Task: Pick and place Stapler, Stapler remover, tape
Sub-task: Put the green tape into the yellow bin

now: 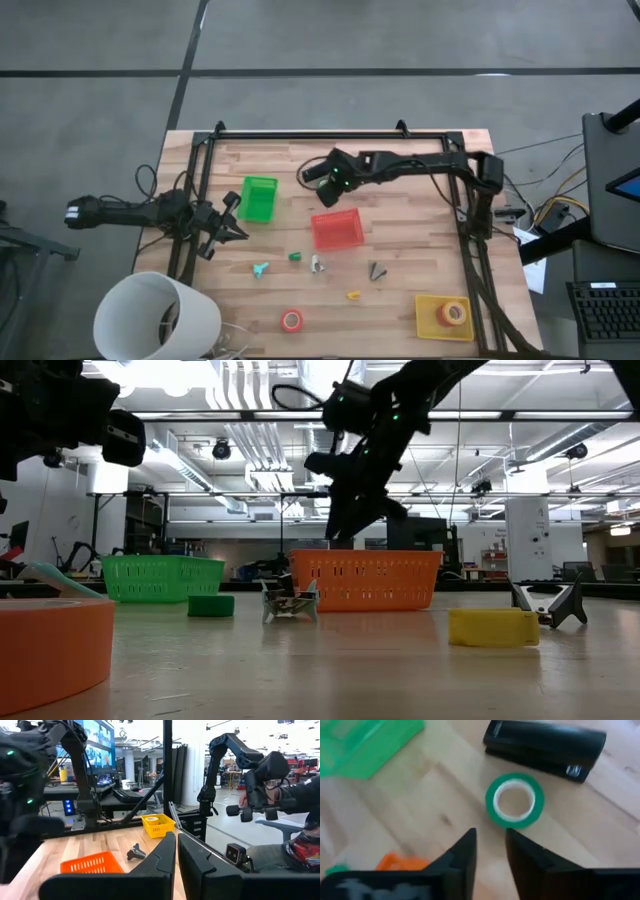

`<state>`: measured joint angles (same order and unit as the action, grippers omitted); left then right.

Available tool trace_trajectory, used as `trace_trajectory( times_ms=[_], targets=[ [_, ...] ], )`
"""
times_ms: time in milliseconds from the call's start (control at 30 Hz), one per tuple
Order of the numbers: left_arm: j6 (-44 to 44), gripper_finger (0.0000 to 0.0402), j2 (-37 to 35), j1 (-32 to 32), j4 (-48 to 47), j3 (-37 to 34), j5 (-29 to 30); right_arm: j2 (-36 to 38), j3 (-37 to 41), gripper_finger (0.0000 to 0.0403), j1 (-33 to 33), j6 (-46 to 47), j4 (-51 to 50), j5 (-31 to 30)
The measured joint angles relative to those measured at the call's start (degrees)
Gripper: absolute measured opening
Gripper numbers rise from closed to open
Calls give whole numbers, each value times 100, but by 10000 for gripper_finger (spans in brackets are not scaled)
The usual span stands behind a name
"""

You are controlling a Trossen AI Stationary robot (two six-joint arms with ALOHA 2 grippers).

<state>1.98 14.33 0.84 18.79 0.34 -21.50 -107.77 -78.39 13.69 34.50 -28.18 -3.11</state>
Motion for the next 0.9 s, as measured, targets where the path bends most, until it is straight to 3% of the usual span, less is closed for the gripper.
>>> trace_trajectory(
  times_ms=[200,367,900],
  targets=[
    [0,23,0,0,-4,0,-1,-511,-380,181,211,42,-253,40],
    [0,23,0,0,-7,0,0,-853,-565,205,319,-20,-578,20],
    [-1,23,2,0,-13,0,0,-1219,-645,188,640,111,-498,-58]
  ],
)
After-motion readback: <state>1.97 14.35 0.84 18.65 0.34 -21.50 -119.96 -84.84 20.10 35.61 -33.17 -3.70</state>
